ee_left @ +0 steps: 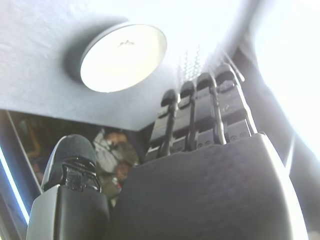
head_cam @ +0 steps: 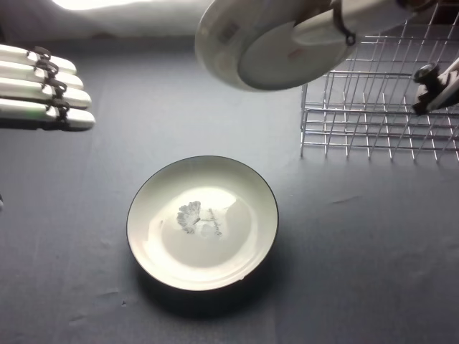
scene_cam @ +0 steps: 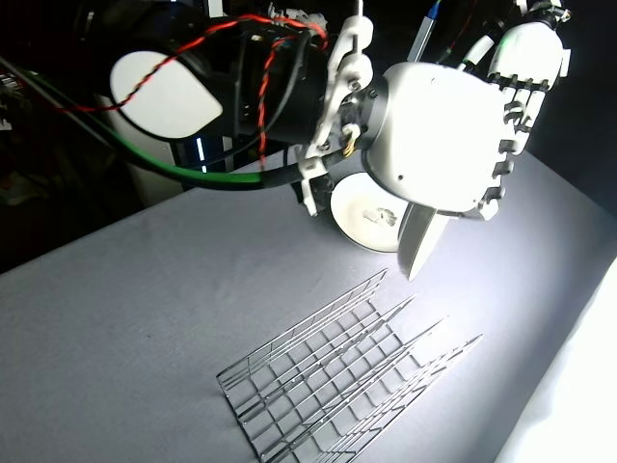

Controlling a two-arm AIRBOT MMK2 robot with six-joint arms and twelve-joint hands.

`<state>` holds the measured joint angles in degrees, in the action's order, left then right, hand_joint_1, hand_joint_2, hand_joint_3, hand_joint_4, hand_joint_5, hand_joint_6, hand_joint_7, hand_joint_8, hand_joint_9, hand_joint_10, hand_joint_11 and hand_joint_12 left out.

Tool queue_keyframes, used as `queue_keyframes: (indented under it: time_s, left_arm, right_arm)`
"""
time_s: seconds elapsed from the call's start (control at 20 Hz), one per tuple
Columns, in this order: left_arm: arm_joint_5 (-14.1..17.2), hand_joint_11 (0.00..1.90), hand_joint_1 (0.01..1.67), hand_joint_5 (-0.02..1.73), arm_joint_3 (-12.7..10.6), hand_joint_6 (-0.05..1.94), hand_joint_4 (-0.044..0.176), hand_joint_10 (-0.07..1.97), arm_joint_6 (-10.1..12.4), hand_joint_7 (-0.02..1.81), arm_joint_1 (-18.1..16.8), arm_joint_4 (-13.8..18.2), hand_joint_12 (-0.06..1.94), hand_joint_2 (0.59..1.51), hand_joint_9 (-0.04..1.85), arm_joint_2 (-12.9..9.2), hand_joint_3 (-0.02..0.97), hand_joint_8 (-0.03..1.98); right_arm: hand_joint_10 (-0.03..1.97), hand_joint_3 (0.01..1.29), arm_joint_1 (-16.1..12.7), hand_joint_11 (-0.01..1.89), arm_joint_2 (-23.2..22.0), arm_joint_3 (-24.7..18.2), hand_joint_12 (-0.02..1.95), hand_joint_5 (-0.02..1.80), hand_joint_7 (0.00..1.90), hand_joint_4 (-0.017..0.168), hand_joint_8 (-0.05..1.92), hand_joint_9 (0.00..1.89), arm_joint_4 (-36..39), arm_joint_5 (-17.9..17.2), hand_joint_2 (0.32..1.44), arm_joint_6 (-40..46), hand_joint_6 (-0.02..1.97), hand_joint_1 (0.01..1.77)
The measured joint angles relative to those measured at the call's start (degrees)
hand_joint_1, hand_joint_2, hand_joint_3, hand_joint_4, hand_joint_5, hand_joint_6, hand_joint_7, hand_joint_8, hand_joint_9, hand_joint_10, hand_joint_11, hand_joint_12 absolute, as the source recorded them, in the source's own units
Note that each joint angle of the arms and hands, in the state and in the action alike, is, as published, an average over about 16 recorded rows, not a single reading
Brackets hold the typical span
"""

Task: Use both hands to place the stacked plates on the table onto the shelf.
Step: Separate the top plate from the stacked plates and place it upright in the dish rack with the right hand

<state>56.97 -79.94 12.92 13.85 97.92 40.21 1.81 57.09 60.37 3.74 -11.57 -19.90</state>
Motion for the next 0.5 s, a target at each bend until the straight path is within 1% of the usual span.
queue_keyframes:
  time_s: [0.15, 0.3, 0.5]
  left_arm:
    - [-0.2, 0.02, 0.01, 0.02, 0.4, 0.01, 0.002, 0.01, 0.0, 0.02, -0.1, 0.4, 0.01, 1.210, 0.01, 0.2, 0.014, 0.01]
    - [-0.3, 0.02, 0.01, 0.02, 1.5, 0.01, 0.002, 0.01, 0.0, 0.02, -0.1, 0.8, 0.01, 1.210, 0.01, 0.4, 0.014, 0.01]
    - [-0.6, 0.02, 0.01, 0.02, 2.9, 0.01, 0.002, 0.01, 0.0, 0.02, 0.5, 1.0, 0.01, 1.210, 0.01, 1.4, 0.015, 0.01]
  right_arm:
    - [1.34, 0.01, -0.3, 0.78, -1.2, 0.6, 1.69, 0.74, 0.88, -0.007, 1.07, 0.89, -0.6, 0.5, 1.05, 0.0, 1.24, 1.34]
    - [1.30, 0.01, -0.3, 0.79, -2.2, 1.4, 1.69, 0.75, 0.89, -0.008, 1.08, 0.90, -0.7, 0.8, 1.06, 0.0, 1.23, 1.33]
    - [1.30, 0.01, 0.1, 0.80, -3.4, 2.9, 1.71, 0.75, 0.89, -0.008, 1.10, 0.91, -0.7, 0.9, 1.06, -0.1, 1.21, 1.32]
